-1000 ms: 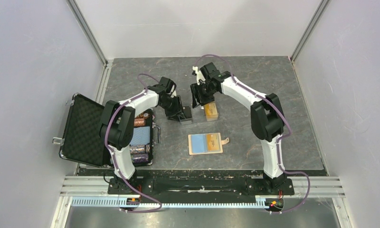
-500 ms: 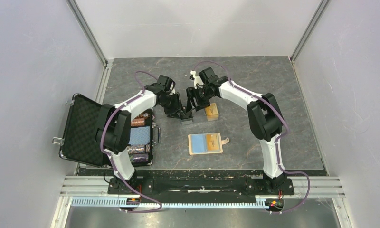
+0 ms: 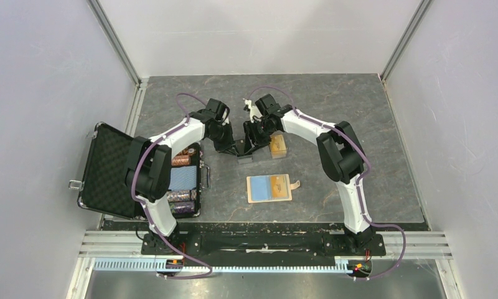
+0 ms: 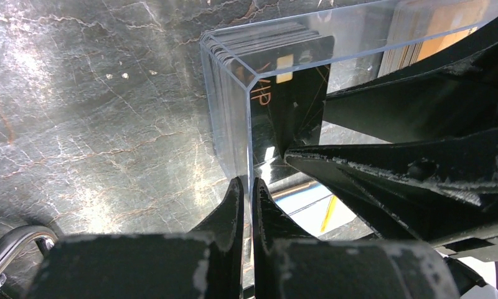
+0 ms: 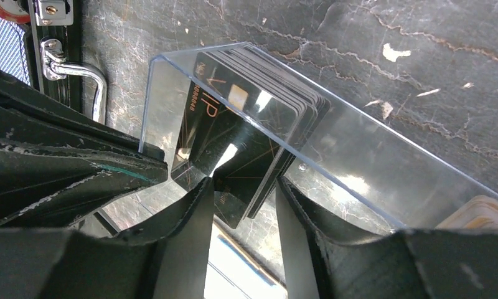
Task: Put the credit cards into the card holder
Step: Pick up the credit card from the storage box.
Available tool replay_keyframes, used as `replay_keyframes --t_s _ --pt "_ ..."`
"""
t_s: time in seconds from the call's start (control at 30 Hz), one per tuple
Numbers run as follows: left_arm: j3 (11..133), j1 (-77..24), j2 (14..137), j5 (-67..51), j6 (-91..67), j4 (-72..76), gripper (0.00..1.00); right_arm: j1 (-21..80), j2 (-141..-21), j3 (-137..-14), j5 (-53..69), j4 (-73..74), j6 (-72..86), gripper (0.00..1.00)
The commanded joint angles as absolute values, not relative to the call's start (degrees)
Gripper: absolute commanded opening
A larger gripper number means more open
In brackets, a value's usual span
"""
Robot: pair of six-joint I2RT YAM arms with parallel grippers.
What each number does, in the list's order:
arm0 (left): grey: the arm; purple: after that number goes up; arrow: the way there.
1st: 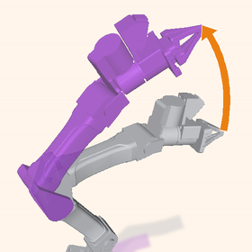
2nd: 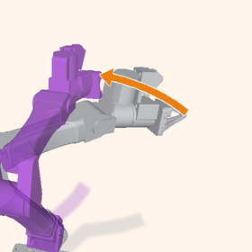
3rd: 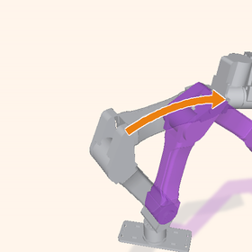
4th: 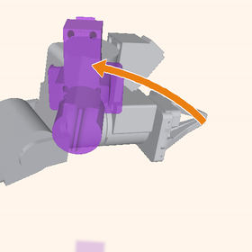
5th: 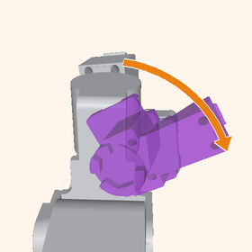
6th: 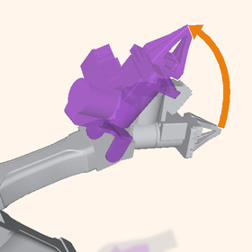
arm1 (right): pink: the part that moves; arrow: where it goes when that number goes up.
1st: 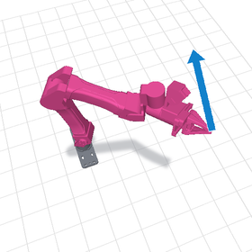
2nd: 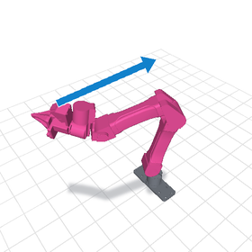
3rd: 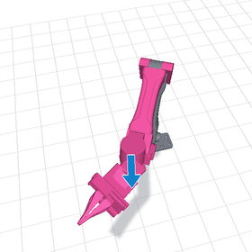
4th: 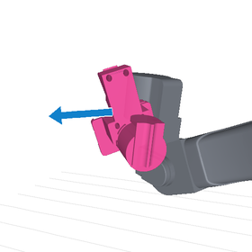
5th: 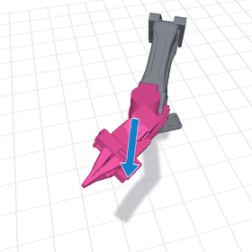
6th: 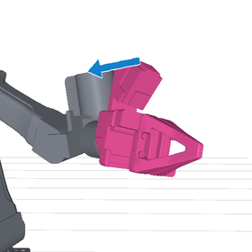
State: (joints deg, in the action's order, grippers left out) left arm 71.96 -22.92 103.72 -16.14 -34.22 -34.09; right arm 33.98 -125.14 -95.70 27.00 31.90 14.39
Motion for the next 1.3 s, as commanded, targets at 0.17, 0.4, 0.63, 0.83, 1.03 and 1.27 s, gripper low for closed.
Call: replay_keyframes --t_s 0.17,0.4,0.63,0.83,1.03,1.27 --pt "73.04 -23.11 103.58 -16.85 -32.24 -34.45 0.02 34.19 -126.71 -95.39 25.05 32.03 12.91 0.10" --pt "72.77 -23.17 103.80 -16.49 -31.90 -34.97 0.02 34.18 -124.94 -96.15 23.11 34.34 11.75 0.00" --pt "72.73 -23.12 104.04 -16.44 -31.89 -35.07 0.02 34.19 -123.48 -95.21 21.70 35.53 10.52 0.15" --pt "72.53 -23.20 104.14 -16.44 -31.66 -35.07 0.02 34.20 -123.43 -95.77 19.18 37.10 9.21 0.12" --pt "72.45 -23.20 104.33 -16.39 -31.63 -35.07 0.02 34.17 -123.40 -95.87 19.47 37.35 8.62 0.27" --pt "72.40 -23.15 104.41 -16.44 -31.54 -35.07 0.02 34.19 -124.03 -96.67 19.78 37.88 8.56 0.10"
